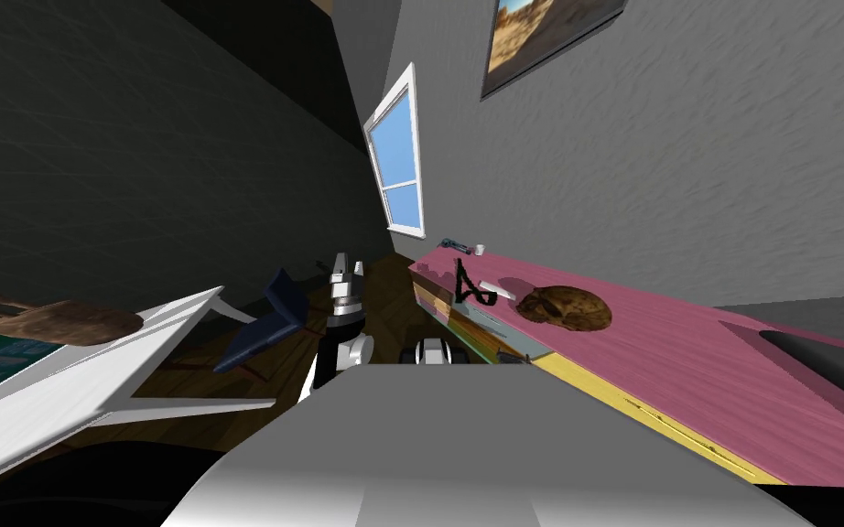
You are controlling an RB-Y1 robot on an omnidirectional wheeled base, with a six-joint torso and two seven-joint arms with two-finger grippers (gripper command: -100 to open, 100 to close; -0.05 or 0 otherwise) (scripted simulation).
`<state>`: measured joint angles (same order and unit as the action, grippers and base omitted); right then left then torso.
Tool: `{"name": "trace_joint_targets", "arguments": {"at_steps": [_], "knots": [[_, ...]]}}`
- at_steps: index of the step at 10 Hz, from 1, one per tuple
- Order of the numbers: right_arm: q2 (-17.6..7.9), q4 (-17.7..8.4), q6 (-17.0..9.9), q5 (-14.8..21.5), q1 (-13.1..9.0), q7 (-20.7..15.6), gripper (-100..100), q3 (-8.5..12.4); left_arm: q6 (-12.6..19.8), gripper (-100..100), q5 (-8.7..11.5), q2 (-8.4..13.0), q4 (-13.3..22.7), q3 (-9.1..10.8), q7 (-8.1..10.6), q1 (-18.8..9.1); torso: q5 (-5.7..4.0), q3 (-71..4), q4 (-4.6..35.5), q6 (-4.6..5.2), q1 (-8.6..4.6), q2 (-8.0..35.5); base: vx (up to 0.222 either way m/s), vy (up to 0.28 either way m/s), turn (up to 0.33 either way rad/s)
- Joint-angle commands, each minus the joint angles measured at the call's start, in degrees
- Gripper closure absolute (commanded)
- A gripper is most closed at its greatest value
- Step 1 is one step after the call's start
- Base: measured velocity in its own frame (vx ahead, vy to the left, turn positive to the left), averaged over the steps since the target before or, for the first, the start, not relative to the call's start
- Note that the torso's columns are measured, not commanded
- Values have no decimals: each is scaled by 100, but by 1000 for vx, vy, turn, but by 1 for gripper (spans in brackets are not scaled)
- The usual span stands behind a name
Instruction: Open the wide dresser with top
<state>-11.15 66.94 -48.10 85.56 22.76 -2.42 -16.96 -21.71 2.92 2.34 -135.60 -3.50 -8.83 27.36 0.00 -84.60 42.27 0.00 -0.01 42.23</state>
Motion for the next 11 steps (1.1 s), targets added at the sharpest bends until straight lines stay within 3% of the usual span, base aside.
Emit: {"name": "trace_joint_targets", "arguments": {"at_steps": [1,4,5,6,7,11], "knots": [[-11,-435,-436,433,-73,53,-100,-109,0,0,0,0,0,0,0,0,-1,5,2,1,-5,9,74,51,66],[-26,-823,-822,804,-111,69,-100,-169,0,0,0,0,0,0,0,0,0,5,2,0,2,8,64,45,41],[-48,-1099,-1049,1045,-147,85,-100,-226,0,0,0,0,0,0,0,0,1,3,1,1,1,6,69,43,51],[-48,-1099,-1085,1072,-147,85,-100,-226,0,0,0,0,0,0,0,0,1,2,1,0,1,4,54,38,33],[-77,-1356,-1312,1305,-181,99,-100,-280,0,0,0,0,0,0,0,0,0,4,2,1,-1,9,63,50,55],[-192,-1984,-1912,1937,-263,135,-100,-417,0,0,0,0,0,0,0,0,0,4,2,0,1,6,80,54,53]]}}
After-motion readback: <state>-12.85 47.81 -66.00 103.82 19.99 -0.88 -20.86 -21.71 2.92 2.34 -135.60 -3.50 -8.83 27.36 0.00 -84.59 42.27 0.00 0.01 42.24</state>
